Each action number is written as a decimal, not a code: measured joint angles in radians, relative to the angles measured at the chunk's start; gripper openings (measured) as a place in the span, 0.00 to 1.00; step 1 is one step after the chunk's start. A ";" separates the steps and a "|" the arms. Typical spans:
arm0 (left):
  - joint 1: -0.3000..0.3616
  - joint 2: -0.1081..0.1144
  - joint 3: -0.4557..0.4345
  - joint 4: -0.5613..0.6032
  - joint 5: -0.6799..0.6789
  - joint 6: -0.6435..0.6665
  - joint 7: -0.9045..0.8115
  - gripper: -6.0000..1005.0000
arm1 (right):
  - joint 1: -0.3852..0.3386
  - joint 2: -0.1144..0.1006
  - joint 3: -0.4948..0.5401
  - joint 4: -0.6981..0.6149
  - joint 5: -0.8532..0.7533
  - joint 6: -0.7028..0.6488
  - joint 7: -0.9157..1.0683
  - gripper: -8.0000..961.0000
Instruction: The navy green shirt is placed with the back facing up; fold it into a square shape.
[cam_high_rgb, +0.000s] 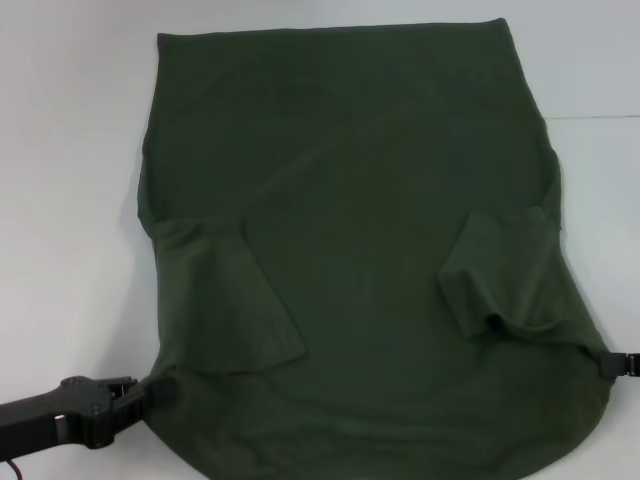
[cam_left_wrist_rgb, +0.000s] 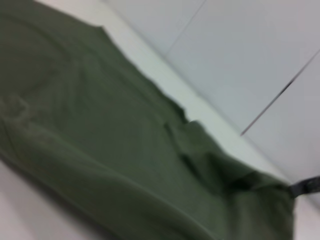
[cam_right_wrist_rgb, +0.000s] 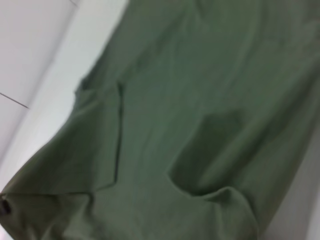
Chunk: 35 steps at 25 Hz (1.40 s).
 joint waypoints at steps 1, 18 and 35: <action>-0.002 0.007 -0.008 -0.012 -0.007 0.015 0.000 0.06 | -0.007 -0.001 0.021 0.009 0.003 -0.013 -0.028 0.03; 0.072 0.055 -0.103 -0.124 -0.030 0.073 -0.003 0.06 | -0.108 0.003 0.110 0.040 0.011 -0.197 -0.239 0.03; 0.160 0.033 -0.091 -0.131 -0.022 0.153 0.006 0.07 | -0.181 -0.035 0.154 0.042 0.011 -0.220 -0.263 0.03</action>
